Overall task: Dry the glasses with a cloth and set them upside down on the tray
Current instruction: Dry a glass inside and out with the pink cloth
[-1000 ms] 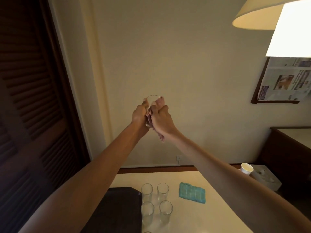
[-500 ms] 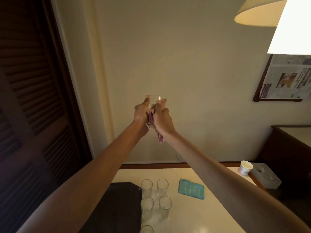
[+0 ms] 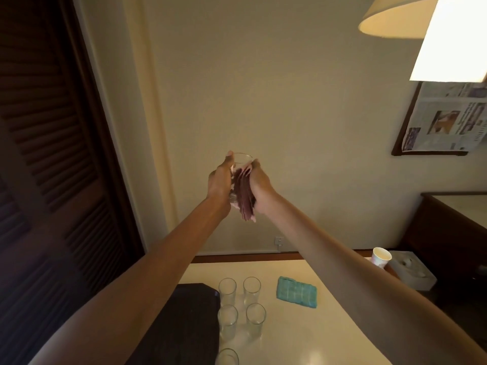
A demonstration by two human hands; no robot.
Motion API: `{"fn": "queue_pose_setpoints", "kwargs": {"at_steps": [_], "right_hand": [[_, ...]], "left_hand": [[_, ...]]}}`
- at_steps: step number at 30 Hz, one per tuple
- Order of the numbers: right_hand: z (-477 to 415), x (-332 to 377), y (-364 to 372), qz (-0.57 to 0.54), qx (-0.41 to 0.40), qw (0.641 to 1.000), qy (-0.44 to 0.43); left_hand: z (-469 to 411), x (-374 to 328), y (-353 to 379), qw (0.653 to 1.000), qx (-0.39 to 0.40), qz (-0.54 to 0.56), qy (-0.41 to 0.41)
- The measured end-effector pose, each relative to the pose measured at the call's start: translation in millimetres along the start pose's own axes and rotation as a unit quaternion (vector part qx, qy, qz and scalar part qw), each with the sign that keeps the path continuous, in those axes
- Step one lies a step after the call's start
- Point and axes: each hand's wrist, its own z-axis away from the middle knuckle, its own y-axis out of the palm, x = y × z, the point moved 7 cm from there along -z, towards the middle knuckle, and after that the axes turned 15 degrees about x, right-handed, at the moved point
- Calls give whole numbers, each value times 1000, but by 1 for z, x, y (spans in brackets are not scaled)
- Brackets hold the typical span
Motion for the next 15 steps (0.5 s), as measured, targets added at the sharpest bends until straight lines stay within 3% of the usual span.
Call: {"fn": "queue_pose_setpoints", "kwargs": {"at_steps": [2, 4, 8, 10, 12, 15], "right_hand": [[3, -4, 1, 154, -17, 987, -48], [7, 2, 5, 293, -41, 946, -131], [16, 32, 8, 373, -77, 891, -248], [8, 40, 1, 348, -89, 905, -227], [-4, 41, -7, 283, -89, 942, -159], [-16, 27, -7, 125, -28, 990, -65]], "left_hand": [[-3, 0, -2, 1000, -1, 14, 8], [-5, 2, -5, 999, -11, 32, 12], [-2, 7, 1, 997, 8, 79, -7], [1, 8, 8, 995, 31, 91, -4], [-1, 7, 13, 995, 62, 80, 1], [6, -3, 16, 998, 59, 31, 10]]}}
